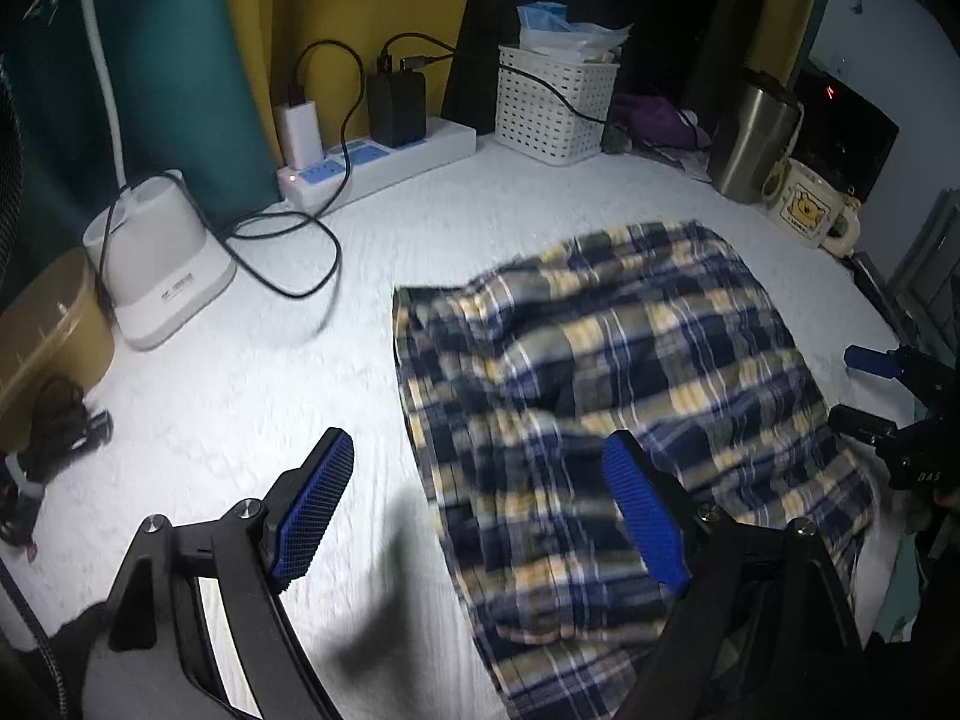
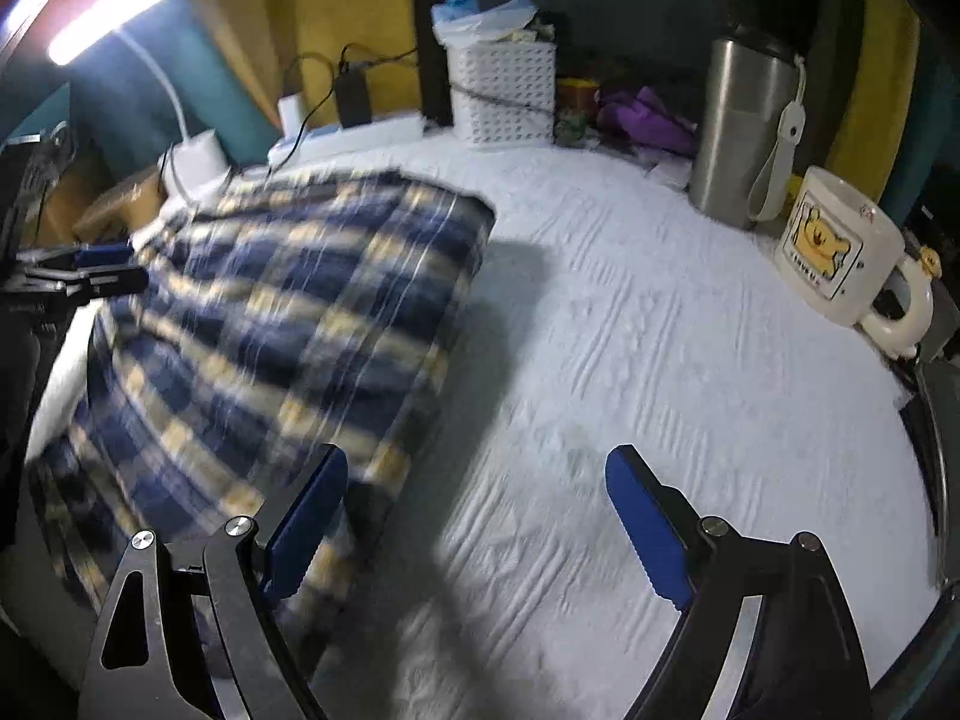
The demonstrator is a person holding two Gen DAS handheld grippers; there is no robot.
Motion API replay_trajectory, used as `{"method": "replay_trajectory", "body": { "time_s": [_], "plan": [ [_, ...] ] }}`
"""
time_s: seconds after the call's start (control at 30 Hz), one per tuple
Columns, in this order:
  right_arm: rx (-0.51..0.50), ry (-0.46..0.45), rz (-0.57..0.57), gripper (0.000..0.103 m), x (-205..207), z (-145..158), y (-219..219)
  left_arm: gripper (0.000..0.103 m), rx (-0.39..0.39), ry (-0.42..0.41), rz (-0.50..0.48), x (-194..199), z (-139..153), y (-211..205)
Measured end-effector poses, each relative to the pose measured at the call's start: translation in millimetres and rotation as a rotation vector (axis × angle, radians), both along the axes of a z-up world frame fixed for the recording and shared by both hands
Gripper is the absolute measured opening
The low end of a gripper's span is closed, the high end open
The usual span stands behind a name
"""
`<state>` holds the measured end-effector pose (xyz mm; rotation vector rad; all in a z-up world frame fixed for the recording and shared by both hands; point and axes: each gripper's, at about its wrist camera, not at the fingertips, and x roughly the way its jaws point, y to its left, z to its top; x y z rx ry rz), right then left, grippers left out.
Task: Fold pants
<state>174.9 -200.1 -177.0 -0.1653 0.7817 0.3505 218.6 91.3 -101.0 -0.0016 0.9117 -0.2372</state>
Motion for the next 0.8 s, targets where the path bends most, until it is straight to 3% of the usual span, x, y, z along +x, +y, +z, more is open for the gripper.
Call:
{"method": "replay_trajectory", "body": {
  "time_s": [0.23,0.5,0.8],
  "plan": [
    [0.035,-0.010,-0.018,0.089,30.1,6.0,1.7,0.086,-0.012,0.009,-0.006,17.3,-3.9,-2.8],
    [0.086,0.005,-0.036,0.089,60.3,-0.4,0.3,0.086,-0.074,0.114,-0.002,41.2,-29.7,1.1],
    [0.196,0.057,-0.004,0.089,86.5,-5.0,2.5,0.085,-0.128,0.101,-0.082,53.0,-30.0,-2.9]
  ]
}}
